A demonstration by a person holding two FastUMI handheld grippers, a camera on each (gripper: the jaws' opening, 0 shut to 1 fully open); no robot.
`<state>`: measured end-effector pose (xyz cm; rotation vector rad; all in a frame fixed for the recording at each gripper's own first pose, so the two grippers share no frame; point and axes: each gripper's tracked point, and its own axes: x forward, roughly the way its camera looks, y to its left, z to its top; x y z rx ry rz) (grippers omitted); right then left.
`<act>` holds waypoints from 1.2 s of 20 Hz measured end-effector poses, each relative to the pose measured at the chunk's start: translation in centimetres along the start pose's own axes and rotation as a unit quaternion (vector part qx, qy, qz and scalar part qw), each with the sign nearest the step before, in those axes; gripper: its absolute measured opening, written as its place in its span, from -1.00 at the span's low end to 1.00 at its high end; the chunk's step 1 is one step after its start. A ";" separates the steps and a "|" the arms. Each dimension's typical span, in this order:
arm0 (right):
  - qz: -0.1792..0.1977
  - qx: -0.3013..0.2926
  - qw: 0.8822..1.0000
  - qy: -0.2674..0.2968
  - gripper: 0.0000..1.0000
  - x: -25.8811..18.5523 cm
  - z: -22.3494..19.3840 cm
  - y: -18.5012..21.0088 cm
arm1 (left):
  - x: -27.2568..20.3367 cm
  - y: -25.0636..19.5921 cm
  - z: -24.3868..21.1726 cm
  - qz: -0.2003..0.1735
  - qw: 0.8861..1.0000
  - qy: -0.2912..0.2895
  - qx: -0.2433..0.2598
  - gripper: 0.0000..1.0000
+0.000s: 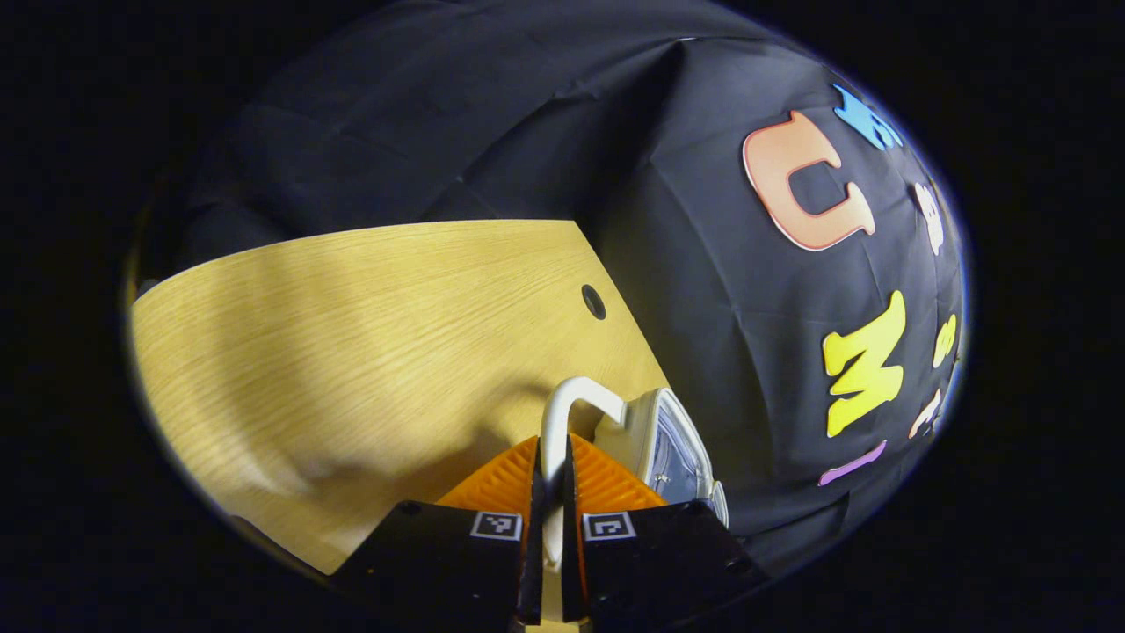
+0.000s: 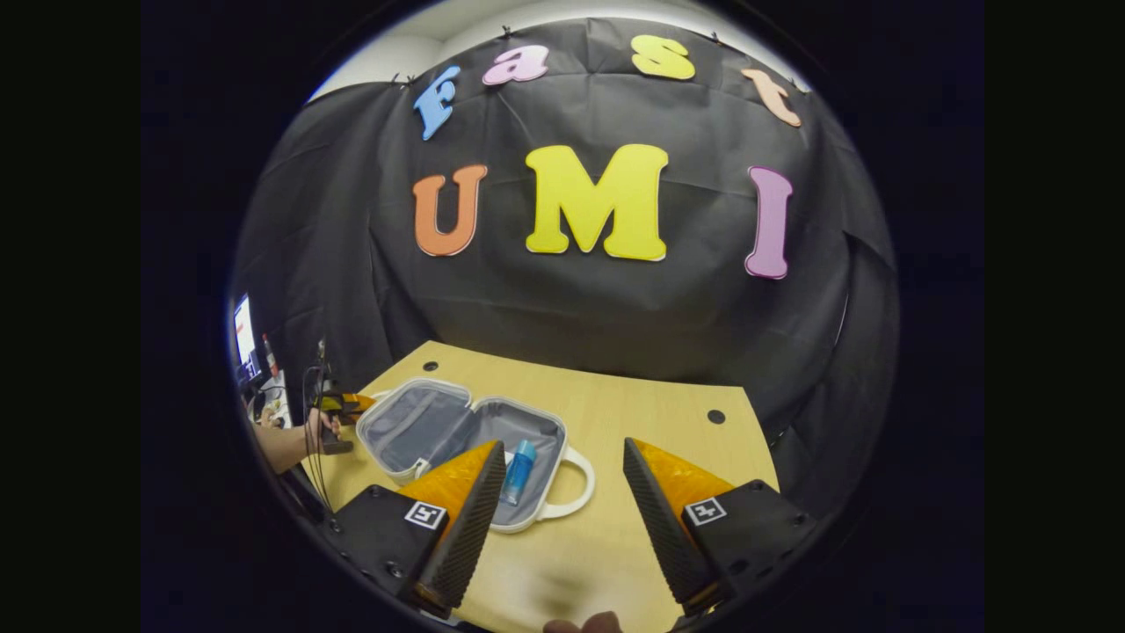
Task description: First open the suitcase, pack the skin care products into it, and then close the suitcase.
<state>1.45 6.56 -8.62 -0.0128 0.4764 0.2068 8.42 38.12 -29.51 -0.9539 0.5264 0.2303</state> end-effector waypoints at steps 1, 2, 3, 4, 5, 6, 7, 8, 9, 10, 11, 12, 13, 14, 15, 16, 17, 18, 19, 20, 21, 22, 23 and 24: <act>-0.004 0.002 1.000 -0.005 0.60 -0.2 0.1 -0.3 | -0.4 -0.8 0.3 -0.001 1.000 -0.006 0.014 -0.82; -0.009 0.000 1.000 -0.010 0.60 -0.3 0.3 -0.6 | -1.1 -1.8 1.0 -0.002 0.999 -0.015 0.029 -0.83; -0.014 -0.002 1.000 -0.017 0.60 -0.6 0.5 -0.8 | -1.9 -3.1 1.7 -0.005 0.999 -0.025 0.044 -0.85; -0.018 -0.009 0.999 -0.029 0.60 -0.8 0.9 -0.9 | -2.7 -5.1 2.6 -0.013 0.998 -0.037 0.055 -0.86; -0.022 -0.017 0.999 -0.041 0.60 -1.1 1.3 -1.0 | -3.7 -7.4 3.3 -0.026 0.996 -0.052 0.067 -0.87; -0.022 -0.022 0.998 -0.055 0.60 -1.5 1.7 -1.0 | -4.5 -9.8 3.8 -0.037 0.994 -0.063 0.082 -0.87; -0.024 -0.022 0.997 -0.067 0.59 -1.8 2.0 -0.9 | -5.5 -11.9 3.9 -0.044 0.991 -0.070 0.104 -0.88; -0.023 -0.019 0.997 -0.075 0.59 -2.1 2.1 -0.8 | -6.1 -13.8 3.5 -0.047 0.987 -0.076 0.134 -0.88; -0.020 -0.012 0.996 -0.081 0.59 -2.4 2.2 -0.5 | -6.8 -15.9 3.0 -0.049 0.982 -0.082 0.165 -0.89; -0.017 -0.006 0.996 -0.087 0.60 -2.7 2.3 -0.4 | -7.3 -18.2 2.8 -0.052 0.976 -0.090 0.193 -0.89; -0.018 0.000 0.996 -0.091 0.60 -3.1 2.4 -0.7 | -7.8 -20.4 2.2 -0.057 0.970 -0.095 0.215 -0.90; -0.021 0.007 0.995 -0.098 0.59 -3.5 2.6 -1.2 | -8.6 -22.7 1.4 -0.065 0.965 -0.098 0.235 -0.90; -0.028 0.016 0.994 -0.107 0.59 -4.1 2.8 -2.0 | -9.0 -24.8 0.3 -0.072 0.958 -0.103 0.259 -0.91; -0.036 0.023 0.992 -0.115 0.60 -4.6 2.9 -2.8 | -9.4 -26.6 -0.8 -0.077 0.952 -0.104 0.278 -0.91; -0.046 0.029 0.991 -0.122 0.60 -5.2 3.0 -3.9 | -9.8 -28.6 -2.3 -0.083 0.946 -0.104 0.294 -0.91; -0.057 0.034 0.990 -0.124 0.55 -5.6 2.8 -5.0 | -10.2 -30.7 -4.1 -0.096 0.940 -0.100 0.312 -0.91; -0.067 0.037 0.989 -0.123 0.58 -6.1 2.5 -6.2 | -10.4 -32.5 -6.3 -0.110 0.933 -0.098 0.327 -0.91; -0.081 0.038 0.988 -0.122 0.60 -6.5 2.2 -7.4 | -10.5 -34.1 -8.5 -0.122 0.925 -0.094 0.346 -0.91; -0.093 0.039 0.988 -0.121 0.59 -6.8 2.1 -8.6 | -10.4 -35.4 -10.4 -0.128 0.917 -0.094 0.367 -0.91; -0.104 0.039 0.987 -0.118 0.59 -7.0 2.0 -9.6 | -9.9 -36.4 -12.2 -0.131 0.909 -0.094 0.384 -0.91; -0.115 0.037 0.986 -0.117 0.59 -7.3 1.9 -10.6 | -9.4 -37.3 -13.9 -0.135 0.903 -0.093 0.397 -0.91; -0.125 0.034 0.985 -0.117 0.59 -7.7 1.8 -11.5 | -9.0 -38.2 -15.7 -0.142 0.899 -0.089 0.404 -0.91; -0.131 0.032 0.984 -0.117 0.59 -8.0 1.9 -12.1 | -8.2 -38.5 -17.2 -0.150 0.897 -0.079 0.408 -0.92; -0.136 0.033 0.983 -0.118 0.59 -8.4 2.0 -12.7 | -7.7 -38.0 -18.9 -0.156 0.896 -0.066 0.410 -0.92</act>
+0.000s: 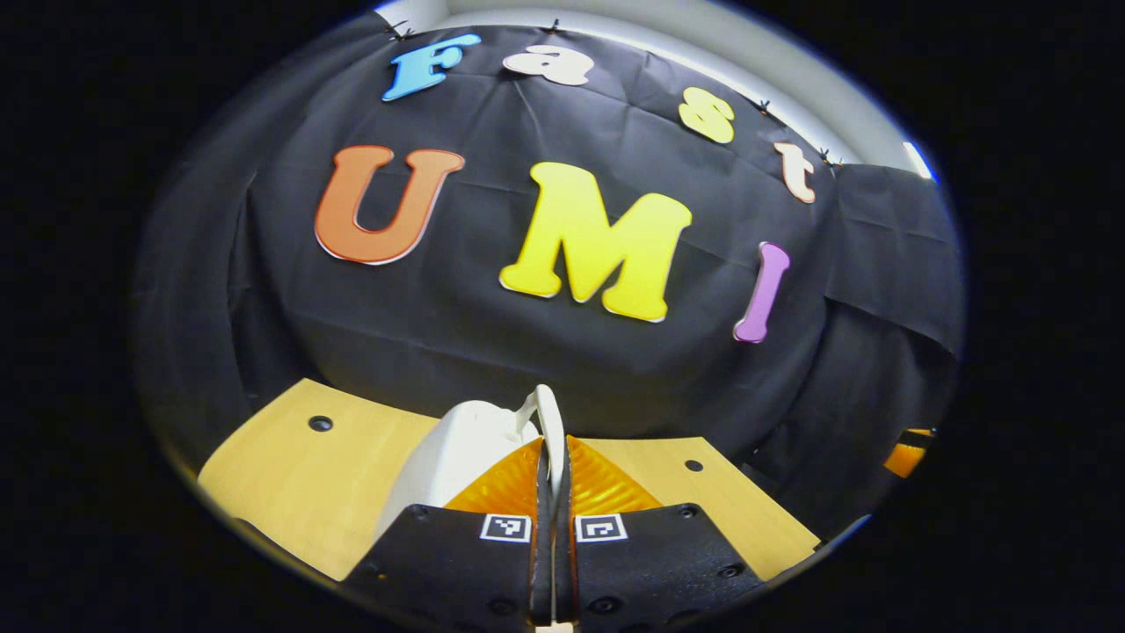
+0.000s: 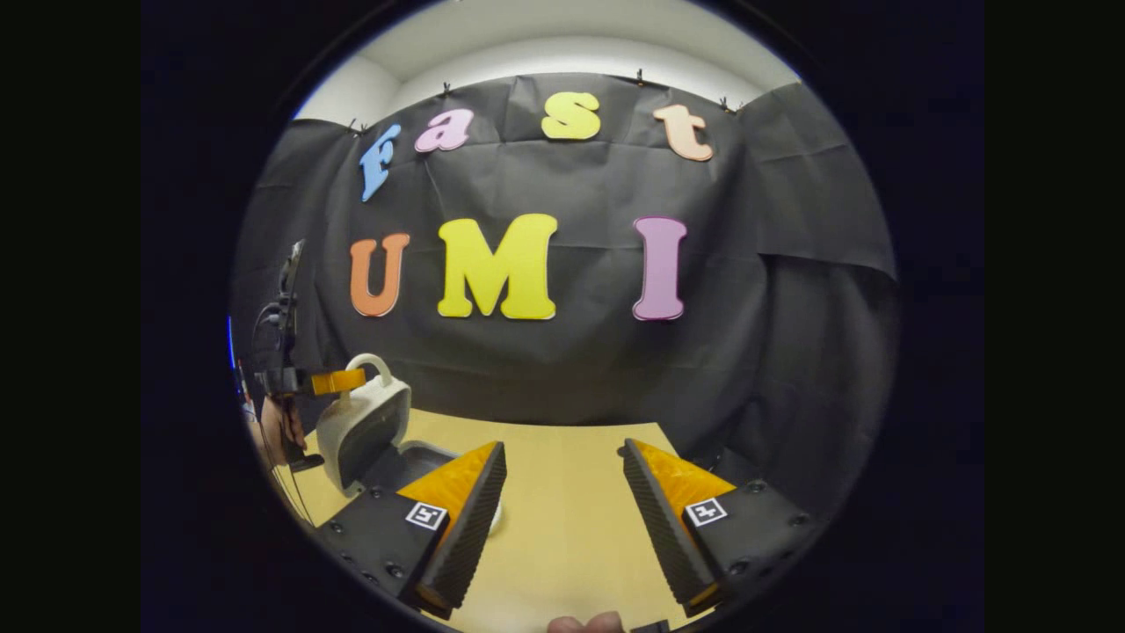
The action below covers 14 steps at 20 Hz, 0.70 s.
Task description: First open the suitcase, pack the skin care products into it, and then close the suitcase.
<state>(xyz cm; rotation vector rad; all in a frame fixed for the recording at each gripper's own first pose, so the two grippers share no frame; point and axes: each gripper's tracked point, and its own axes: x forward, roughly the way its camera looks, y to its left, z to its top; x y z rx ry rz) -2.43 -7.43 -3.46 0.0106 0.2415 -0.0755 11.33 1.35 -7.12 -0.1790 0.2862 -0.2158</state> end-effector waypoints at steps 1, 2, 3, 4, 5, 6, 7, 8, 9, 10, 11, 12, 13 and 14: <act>-0.003 0.001 1.000 -0.001 0.59 -0.1 0.2 -0.5 | 0.4 -1.1 -1.3 -0.011 1.000 0.009 0.000 -0.92; -0.008 0.000 1.000 -0.004 0.59 0.0 0.3 -1.0 | 0.9 -2.2 -2.4 -0.018 1.000 0.018 0.002 -0.92; -0.013 -0.003 1.000 -0.006 0.59 0.0 0.4 -1.6 | 1.3 -3.1 -3.2 -0.022 0.999 0.025 0.008 -0.92; -0.018 -0.004 1.000 -0.005 0.55 0.1 0.4 -2.1 | 1.8 -3.9 -3.9 -0.026 0.999 0.032 0.013 -0.91; -0.022 -0.002 1.000 -0.003 0.59 0.1 0.2 -2.6 | 2.3 -4.6 -4.6 -0.029 0.999 0.039 0.020 -0.91; -0.026 -0.001 1.000 0.001 0.59 0.1 0.1 -3.1 | 2.7 -5.4 -5.5 -0.032 0.998 0.046 0.028 -0.92; -0.030 0.000 1.000 0.005 0.59 0.0 -0.1 -3.8 | 3.2 -6.1 -6.3 -0.032 0.997 0.054 0.034 -0.91; -0.033 -0.002 0.999 0.003 0.59 -0.2 0.1 -4.4 | 3.7 -6.9 -7.5 -0.032 0.997 0.065 0.041 -0.91; -0.040 -0.008 0.999 0.000 0.59 -0.3 0.2 -5.2 | 4.2 -7.6 -9.0 -0.030 0.995 0.079 0.050 -0.91; -0.046 -0.012 0.999 -0.001 0.59 -0.1 0.0 -6.0 | 4.7 -8.3 -11.0 -0.028 0.993 0.095 0.061 -0.91; -0.051 -0.013 0.999 0.004 0.59 -0.1 -0.2 -6.7 | 5.1 -8.9 -12.7 -0.029 0.990 0.111 0.078 -0.91; -0.057 -0.013 0.998 0.011 0.59 -0.1 -0.8 -7.4 | 5.6 -9.3 -14.5 -0.027 0.987 0.129 0.097 -0.91; -0.062 -0.011 0.998 0.017 0.59 -0.1 -1.2 -8.2 | 6.0 -9.7 -16.2 -0.022 0.982 0.143 0.119 -0.91; -0.068 -0.008 0.997 0.023 0.59 0.0 -1.5 -8.8 | 6.5 -9.6 -17.9 -0.015 0.976 0.159 0.145 -0.91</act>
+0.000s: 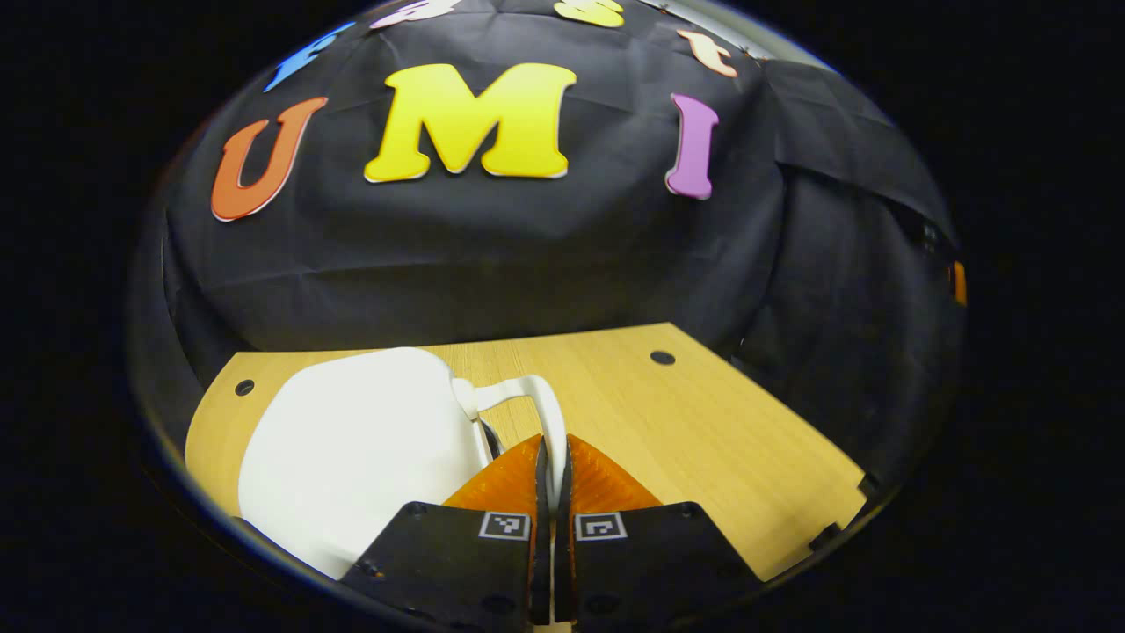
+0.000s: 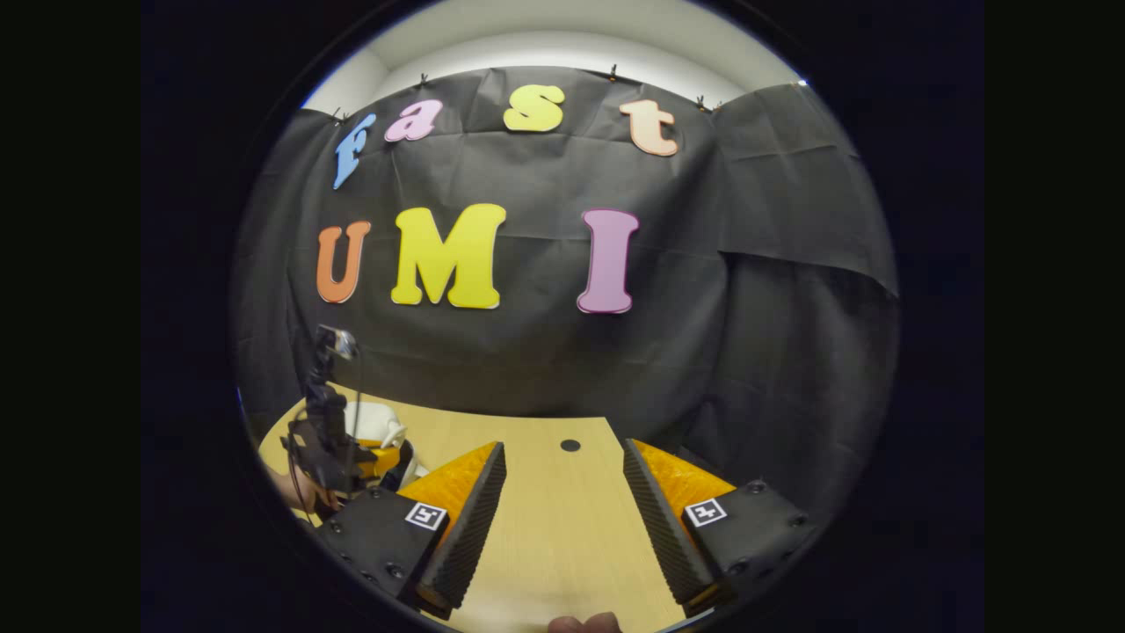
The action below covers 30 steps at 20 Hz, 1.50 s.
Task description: First open the suitcase, pack the skin care products into it, and then close the suitcase.
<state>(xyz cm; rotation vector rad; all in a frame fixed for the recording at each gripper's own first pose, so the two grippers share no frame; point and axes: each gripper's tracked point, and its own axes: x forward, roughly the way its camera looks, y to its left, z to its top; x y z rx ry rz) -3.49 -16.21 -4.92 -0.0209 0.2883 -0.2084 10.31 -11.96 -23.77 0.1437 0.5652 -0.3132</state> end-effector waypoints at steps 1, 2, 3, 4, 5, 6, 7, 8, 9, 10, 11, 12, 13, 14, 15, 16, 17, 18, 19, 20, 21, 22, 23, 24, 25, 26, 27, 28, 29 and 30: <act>-0.004 0.001 1.000 0.004 0.59 0.1 -0.3 -0.6 | 0.7 -0.4 -0.9 0.004 1.000 0.013 0.023 -0.90; -0.008 0.001 1.000 0.009 0.59 0.3 -0.7 -1.2 | 1.1 -0.8 -1.9 0.010 0.999 0.024 0.043 -0.91; -0.011 0.003 1.000 0.013 0.59 0.5 -1.0 -1.7 | 1.5 -1.1 -2.3 0.014 0.998 0.031 0.054 -0.91; -0.013 0.007 1.000 0.017 0.59 0.5 -1.2 -2.1 | 1.8 -0.8 -2.5 0.019 0.997 0.035 0.060 -0.91; -0.015 0.010 1.000 0.019 0.59 0.7 -1.4 -2.6 | 2.1 -0.8 -2.9 0.026 0.997 0.038 0.061 -0.91; -0.018 0.013 1.000 0.022 0.59 0.9 -1.7 -2.9 | 2.2 -0.8 -3.3 0.033 0.997 0.042 0.061 -0.90; -0.018 0.017 0.999 0.023 0.59 1.0 -1.9 -3.1 | 2.3 -0.9 -3.5 0.040 0.996 0.045 0.060 -0.89; -0.018 0.022 0.999 0.025 0.59 1.2 -2.1 -3.3 | 2.4 -1.1 -3.6 0.045 0.996 0.048 0.060 -0.86; -0.017 0.027 0.999 0.025 0.59 1.3 -2.2 -3.5 | 2.4 -1.3 -3.7 0.047 0.996 0.051 0.061 -0.76; -0.016 0.031 0.999 0.025 0.59 1.6 -2.2 -3.6 | 2.4 -1.6 -3.7 0.045 0.996 0.054 0.057 -0.72; -0.014 0.034 0.999 0.024 0.59 1.8 -2.3 -3.6 | 2.5 -2.3 -3.9 0.030 0.997 0.055 0.044 -0.56; -0.010 0.035 0.999 0.024 0.59 2.0 -2.3 -3.5 | 2.5 -3.1 -3.8 0.012 0.998 0.052 0.018 -0.47; -0.004 0.033 0.999 0.026 0.59 2.2 -2.5 -3.2 | 2.7 -3.8 -3.4 0.005 0.999 0.047 0.005 -0.21; 0.002 0.028 0.999 0.024 0.59 2.4 -2.3 -3.0 | 2.1 -4.0 -3.1 0.008 0.999 0.044 0.003 0.01; 0.009 0.022 1.000 0.019 0.59 2.5 -1.8 -2.5 | 1.8 -4.2 -2.9 0.011 0.999 0.043 0.001 0.39; 0.017 0.017 1.000 0.013 0.55 2.7 -1.3 -2.0 | 1.4 -4.2 -2.7 0.012 0.999 0.038 -0.007 0.70; 0.027 0.010 1.000 0.008 0.59 2.9 -0.8 -1.3 | 0.9 -4.4 -2.4 0.009 0.999 0.033 -0.025 0.75; 0.038 0.004 0.999 0.003 0.59 3.1 -0.2 -0.5 | 0.2 -4.3 -1.9 0.013 0.999 0.025 -0.039 0.80; 0.048 -0.002 0.999 -0.004 0.58 3.2 0.5 0.6 | -0.7 -3.8 -1.1 0.025 0.999 0.012 -0.045 0.92; 0.057 -0.005 0.998 -0.011 0.59 3.5 1.1 1.6 | -1.8 -3.0 -0.1 0.036 0.998 -0.007 -0.053 0.98; 0.069 -0.008 0.997 -0.020 0.55 3.6 1.9 3.0 | -3.0 -2.6 1.2 0.040 0.997 -0.028 -0.061 0.98; 0.079 -0.011 0.996 -0.030 0.59 3.7 2.7 4.3 | -4.4 -2.0 2.4 0.045 0.996 -0.045 -0.068 0.97; 0.089 -0.015 0.995 -0.039 0.59 3.8 3.3 5.6 | -5.9 -1.2 3.6 0.052 0.994 -0.063 -0.071 0.98; 0.100 -0.020 0.994 -0.050 0.59 3.9 4.1 7.0 | -7.6 -0.1 4.8 0.063 0.992 -0.082 -0.073 0.97; 0.110 -0.021 0.992 -0.062 0.59 4.0 5.0 8.4 | -9.4 1.0 6.3 0.073 0.989 -0.103 -0.076 0.97; 0.117 -0.020 0.990 -0.074 0.60 4.1 5.9 9.7 | -11.1 2.5 7.8 0.084 0.986 -0.124 -0.079 0.96; 0.124 -0.015 0.989 -0.084 0.60 4.2 6.8 11.0 | -12.6 3.9 9.2 0.094 0.982 -0.142 -0.080 0.97; 0.132 -0.011 0.987 -0.092 0.60 4.1 7.4 12.5 | -14.4 5.2 10.6 0.106 0.978 -0.160 -0.083 0.96; 0.141 -0.009 0.985 -0.100 0.59 3.9 7.8 14.0 | -16.0 6.4 11.7 0.120 0.973 -0.176 -0.084 0.97; 0.146 -0.009 0.983 -0.106 0.60 3.7 8.1 15.2 | -17.6 7.4 12.9 0.132 0.968 -0.194 -0.087 0.97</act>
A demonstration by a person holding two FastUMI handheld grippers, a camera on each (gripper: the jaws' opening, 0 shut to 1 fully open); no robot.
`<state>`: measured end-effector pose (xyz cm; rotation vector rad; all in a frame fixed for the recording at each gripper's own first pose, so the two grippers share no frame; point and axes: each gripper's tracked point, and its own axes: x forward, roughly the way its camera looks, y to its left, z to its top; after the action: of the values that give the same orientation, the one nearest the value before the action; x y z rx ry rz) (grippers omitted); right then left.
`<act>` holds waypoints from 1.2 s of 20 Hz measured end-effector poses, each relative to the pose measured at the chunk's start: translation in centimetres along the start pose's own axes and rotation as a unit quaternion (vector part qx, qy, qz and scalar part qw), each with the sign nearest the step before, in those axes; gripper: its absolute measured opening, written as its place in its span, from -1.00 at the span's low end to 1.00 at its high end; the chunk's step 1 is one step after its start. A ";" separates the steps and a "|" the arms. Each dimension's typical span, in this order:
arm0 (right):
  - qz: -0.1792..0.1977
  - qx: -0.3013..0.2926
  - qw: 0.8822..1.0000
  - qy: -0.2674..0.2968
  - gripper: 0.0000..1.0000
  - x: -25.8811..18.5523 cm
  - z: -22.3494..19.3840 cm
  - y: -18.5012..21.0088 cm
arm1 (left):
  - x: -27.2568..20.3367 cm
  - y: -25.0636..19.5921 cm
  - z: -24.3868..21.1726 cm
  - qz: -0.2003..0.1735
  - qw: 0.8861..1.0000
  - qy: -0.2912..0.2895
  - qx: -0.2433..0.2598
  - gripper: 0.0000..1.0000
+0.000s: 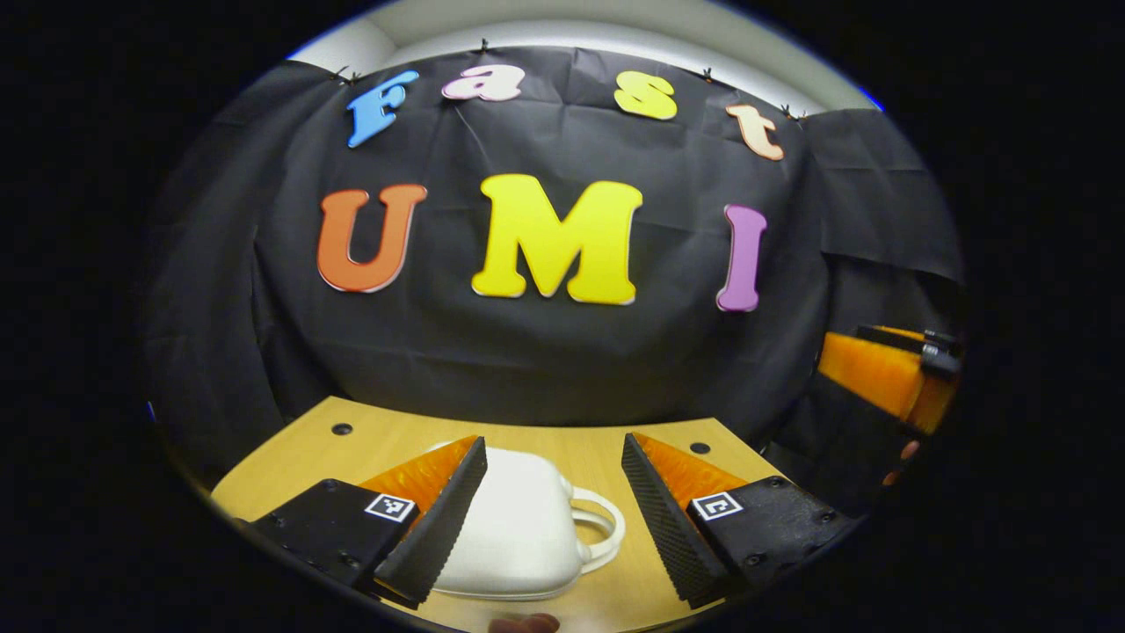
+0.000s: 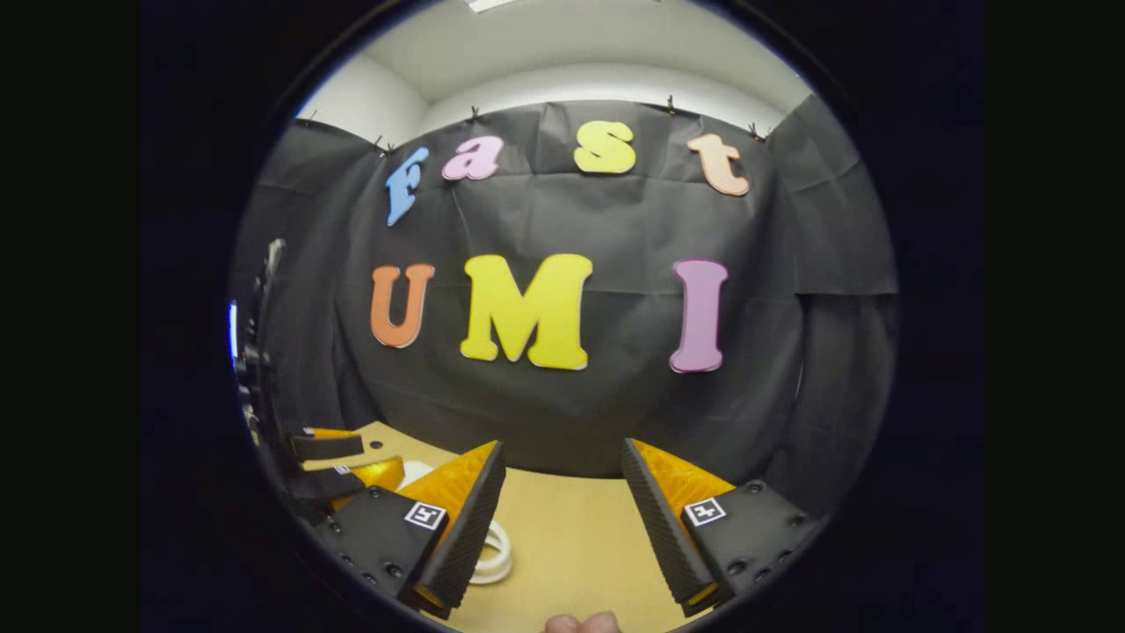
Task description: First open the suitcase, pack the skin care products into it, and then close the suitcase.
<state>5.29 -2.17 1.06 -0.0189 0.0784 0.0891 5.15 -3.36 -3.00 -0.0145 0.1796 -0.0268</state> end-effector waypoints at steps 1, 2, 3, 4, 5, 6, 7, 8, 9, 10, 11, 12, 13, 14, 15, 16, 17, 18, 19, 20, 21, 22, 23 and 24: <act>0.002 0.000 1.000 -0.005 0.55 0.2 0.2 1.0 | -0.4 0.8 1.2 0.006 1.000 -0.012 -0.006 0.96; 0.000 0.000 1.000 -0.009 0.59 0.3 0.5 1.9 | -1.0 1.7 2.0 0.009 1.000 -0.020 -0.011 0.94; -0.007 0.003 1.000 -0.011 0.59 0.3 0.8 2.4 | -1.6 2.3 2.7 0.013 0.999 -0.027 -0.016 0.94; -0.013 0.006 1.000 -0.017 0.59 0.2 1.2 3.0 | -2.5 3.0 3.3 0.017 0.999 -0.034 -0.017 0.94; -0.020 0.005 1.000 -0.021 0.59 0.1 1.5 3.4 | -3.1 3.5 3.6 0.020 0.999 -0.040 -0.016 0.94; -0.024 0.001 0.999 -0.021 0.58 0.0 1.6 3.7 | -3.5 3.8 3.8 0.024 0.999 -0.044 -0.015 0.94; -0.023 -0.004 1.000 -0.020 0.59 -0.2 1.6 4.2 | -4.0 4.0 3.9 0.025 0.998 -0.047 -0.016 0.94; -0.019 -0.006 1.000 -0.019 0.59 -0.4 1.6 4.6 | -4.4 4.1 3.9 0.024 0.998 -0.048 -0.017 0.94; -0.019 -0.007 1.000 -0.020 0.59 -0.5 1.7 4.6 | -4.7 4.0 3.9 0.023 0.998 -0.048 -0.016 0.94; -0.020 -0.006 1.000 -0.020 0.55 -0.6 1.8 4.6 | -5.1 3.5 4.0 0.022 0.998 -0.051 -0.013 0.94; -0.019 -0.003 1.000 -0.020 0.59 -0.6 1.8 4.7 | -5.4 3.1 4.1 0.019 0.998 -0.052 -0.006 0.94; -0.019 -0.002 1.000 -0.020 0.59 -0.7 1.7 4.7 | -5.6 2.8 4.1 0.013 0.999 -0.051 0.000 0.94; -0.018 -0.002 1.000 -0.017 0.59 -0.9 1.4 4.8 | -5.8 2.5 4.1 0.008 0.999 -0.051 0.003 0.94; -0.017 -0.002 1.000 -0.014 0.59 -0.9 1.2 4.9 | -6.1 2.5 4.0 0.004 0.999 -0.050 0.004 0.94; -0.017 -0.001 1.000 -0.013 0.59 -0.9 1.2 5.0 | -6.3 2.5 4.0 0.002 0.999 -0.050 0.004 0.94; -0.018 0.000 1.000 -0.014 0.59 -1.0 1.2 5.0 | -6.4 2.7 4.0 0.002 0.999 -0.050 0.003 0.94; -0.018 0.001 1.000 -0.017 0.59 -1.0 1.5 5.1 | -6.6 2.9 4.1 0.003 0.999 -0.050 0.000 0.94; -0.018 0.001 1.000 -0.021 0.59 -1.1 1.8 5.2 | -6.8 3.0 4.0 0.004 0.999 -0.051 -0.002 0.94; -0.018 0.000 1.000 -0.025 0.59 -1.1 2.1 5.3 | -6.9 3.2 4.0 0.006 0.999 -0.051 -0.004 0.94; -0.017 0.000 0.999 -0.028 0.59 -1.2 2.2 5.5 | -7.0 3.3 4.0 0.008 0.999 -0.051 -0.005 0.94; -0.014 -0.001 0.999 -0.029 0.59 -1.2 2.2 5.8 | -7.1 3.5 4.0 0.010 0.999 -0.051 -0.007 0.94; -0.012 -0.002 1.000 -0.029 0.59 -1.2 2.2 6.0 | -7.1 3.7 4.0 0.012 0.999 -0.049 -0.009 0.94; -0.011 -0.003 1.000 -0.029 0.59 -1.2 2.1 6.1 | -7.1 3.8 4.0 0.012 0.999 -0.048 -0.012 0.94; -0.008 -0.003 1.000 -0.029 0.59 -1.2 2.1 6.3 | -7.2 4.0 3.9 0.013 0.999 -0.048 -0.014 0.94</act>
<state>3.69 4.07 3.19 -0.0223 0.0201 0.0734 -1.17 0.86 2.03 -0.0405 0.0846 0.0030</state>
